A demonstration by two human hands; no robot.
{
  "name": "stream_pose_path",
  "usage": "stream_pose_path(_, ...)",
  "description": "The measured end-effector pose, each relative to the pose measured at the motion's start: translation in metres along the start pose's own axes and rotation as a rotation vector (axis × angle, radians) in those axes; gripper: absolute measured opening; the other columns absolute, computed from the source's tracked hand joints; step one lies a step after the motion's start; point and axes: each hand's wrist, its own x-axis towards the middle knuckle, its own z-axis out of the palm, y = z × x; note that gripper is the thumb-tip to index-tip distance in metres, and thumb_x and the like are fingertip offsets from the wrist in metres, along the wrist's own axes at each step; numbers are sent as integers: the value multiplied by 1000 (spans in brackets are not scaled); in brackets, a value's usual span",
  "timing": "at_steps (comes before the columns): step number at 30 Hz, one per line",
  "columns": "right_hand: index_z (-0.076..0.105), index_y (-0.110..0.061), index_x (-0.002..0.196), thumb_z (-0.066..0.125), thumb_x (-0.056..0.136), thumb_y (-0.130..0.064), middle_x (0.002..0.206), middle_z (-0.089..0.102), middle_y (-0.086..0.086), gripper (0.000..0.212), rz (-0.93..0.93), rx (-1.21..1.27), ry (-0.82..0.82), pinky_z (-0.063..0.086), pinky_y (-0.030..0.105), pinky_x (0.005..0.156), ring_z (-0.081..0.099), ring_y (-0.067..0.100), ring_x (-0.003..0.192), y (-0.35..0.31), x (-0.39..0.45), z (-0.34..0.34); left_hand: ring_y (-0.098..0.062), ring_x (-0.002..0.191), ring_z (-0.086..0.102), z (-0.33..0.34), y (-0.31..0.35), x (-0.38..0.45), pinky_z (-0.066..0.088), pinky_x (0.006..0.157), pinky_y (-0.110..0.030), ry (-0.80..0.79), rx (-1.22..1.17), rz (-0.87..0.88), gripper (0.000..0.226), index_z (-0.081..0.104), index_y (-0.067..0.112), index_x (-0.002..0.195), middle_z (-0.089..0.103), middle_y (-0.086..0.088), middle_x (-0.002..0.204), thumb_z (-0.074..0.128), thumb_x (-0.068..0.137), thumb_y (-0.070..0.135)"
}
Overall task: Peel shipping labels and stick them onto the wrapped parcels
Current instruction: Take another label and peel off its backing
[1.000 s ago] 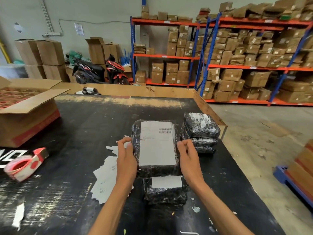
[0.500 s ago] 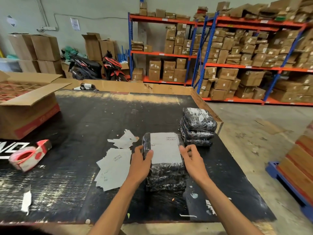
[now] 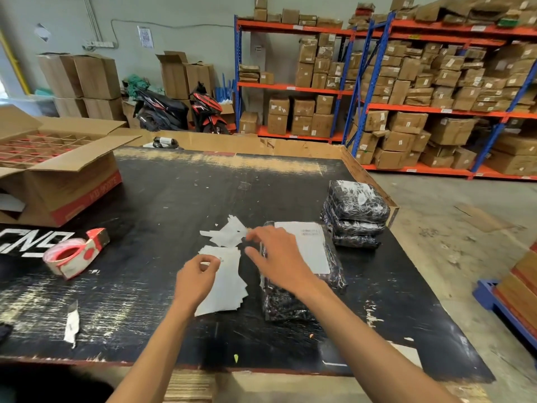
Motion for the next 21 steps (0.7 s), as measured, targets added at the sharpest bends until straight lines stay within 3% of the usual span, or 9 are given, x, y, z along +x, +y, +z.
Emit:
stream_pose_path(4, 55, -15, 131, 54, 101, -25, 122, 63, 10, 32, 3, 123, -213, 44, 42, 98, 56, 27, 115, -33, 18, 44, -27, 91, 67, -11, -37, 11, 50, 85, -36, 51, 164, -50, 19, 71, 18, 105, 73, -10, 101, 65, 89, 28)
stream_pose_path(6, 48, -9, 139, 52, 101, -22, 132, 60, 15, 40, 115, 168, -317, 44, 40, 102, 54, 31, 124, -38, 24, 69, -30, 108, 64, -9, -55, 14, 45, 97, -39, 8, 278, -31, 29, 69, 18, 117, 69, -13, 118, 65, 90, 27)
stream_pose_path(9, 39, -4, 144, 50, 101, -21, 149, 42, 20, 47, 350, 136, -414, 38, 44, 110, 37, 39, 138, -30, 26, 105, -28, 132, 46, 1, -76, 13, 33, 109, -40, -86, 375, -21, 48, 55, 23, 138, 54, -10, 141, 65, 91, 31)
stream_pose_path(14, 21, 1, 151, 51, 102, -21, 159, 19, 19, 62, 588, 98, -459, 29, 45, 115, 14, 40, 148, 0, 22, 136, -32, 129, 33, 12, -95, 9, 28, 108, -46, -59, 355, -116, 54, 42, 44, 142, 37, 3, 146, 59, 91, 45)
stream_pose_path(18, 38, 0, 140, 58, 100, -16, 150, 33, 16, 48, 627, 66, -360, 40, 35, 104, 40, 32, 136, 10, 27, 140, -28, 126, 31, 20, -95, 11, 25, 107, -45, -12, 410, -88, 55, 40, 48, 141, 35, 4, 143, 60, 89, 48)
stream_pose_path(21, 41, -3, 134, 55, 101, -15, 143, 40, 12, 37, 640, 72, -236, 42, 37, 103, 49, 29, 128, 10, 29, 146, -25, 124, 30, 24, -100, 11, 25, 106, -44, 7, 425, -80, 59, 36, 50, 143, 34, 6, 143, 60, 89, 52)
